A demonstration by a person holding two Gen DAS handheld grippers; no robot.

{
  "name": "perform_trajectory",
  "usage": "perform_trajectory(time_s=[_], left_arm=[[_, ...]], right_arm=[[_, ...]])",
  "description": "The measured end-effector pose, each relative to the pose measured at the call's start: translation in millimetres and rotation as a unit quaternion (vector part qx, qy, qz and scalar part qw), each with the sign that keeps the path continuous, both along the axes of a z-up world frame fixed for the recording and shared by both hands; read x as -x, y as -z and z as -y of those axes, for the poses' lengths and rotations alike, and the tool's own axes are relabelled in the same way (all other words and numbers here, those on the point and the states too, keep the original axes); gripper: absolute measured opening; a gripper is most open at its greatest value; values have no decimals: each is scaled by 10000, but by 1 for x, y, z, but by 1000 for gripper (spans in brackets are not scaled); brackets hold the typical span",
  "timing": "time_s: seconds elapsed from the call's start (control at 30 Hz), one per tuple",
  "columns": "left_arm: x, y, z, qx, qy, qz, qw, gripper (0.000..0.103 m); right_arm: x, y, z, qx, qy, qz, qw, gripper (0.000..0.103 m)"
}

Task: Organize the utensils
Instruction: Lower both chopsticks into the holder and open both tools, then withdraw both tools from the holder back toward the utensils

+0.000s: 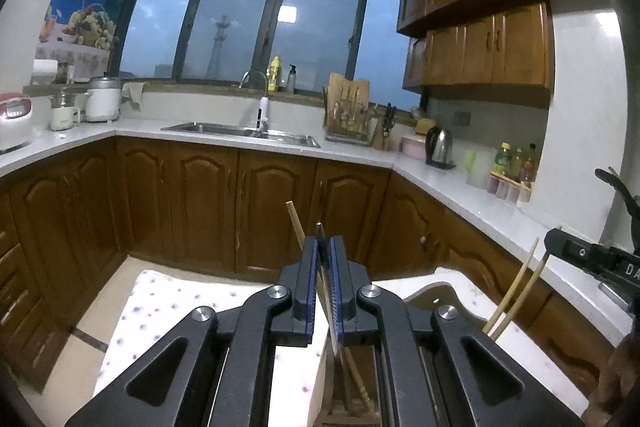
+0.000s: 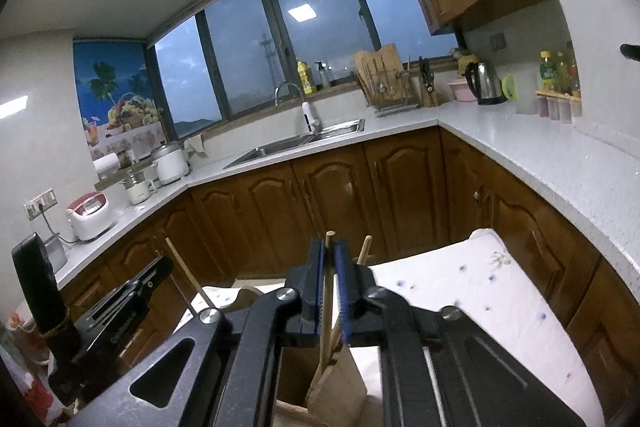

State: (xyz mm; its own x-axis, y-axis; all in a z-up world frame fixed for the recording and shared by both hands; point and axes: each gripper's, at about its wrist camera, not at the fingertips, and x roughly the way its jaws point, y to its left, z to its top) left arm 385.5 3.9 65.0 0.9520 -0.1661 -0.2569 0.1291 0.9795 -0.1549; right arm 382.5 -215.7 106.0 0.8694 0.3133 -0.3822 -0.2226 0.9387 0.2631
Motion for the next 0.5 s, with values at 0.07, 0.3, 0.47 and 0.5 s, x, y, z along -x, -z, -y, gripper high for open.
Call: perform_trajectory(time_s=[0.07, 0.3, 0.47, 0.5], left_arm=[[3, -4, -3, 56, -32, 19, 10000, 26], [37, -17, -16, 166, -192, -96, 9996, 87], [69, -17, -22, 96, -244, -652, 9975, 94], [76, -15, -23, 42, -225, -775, 9967, 95]], right_arm=[[1, 0, 1, -54, -35, -31, 10000, 16], [25, -12, 13, -459, -109, 136, 9988, 73], [57, -15, 25, -687, -185, 212, 9972, 98], [65, -14, 26, -698, -217, 191, 9971, 98]])
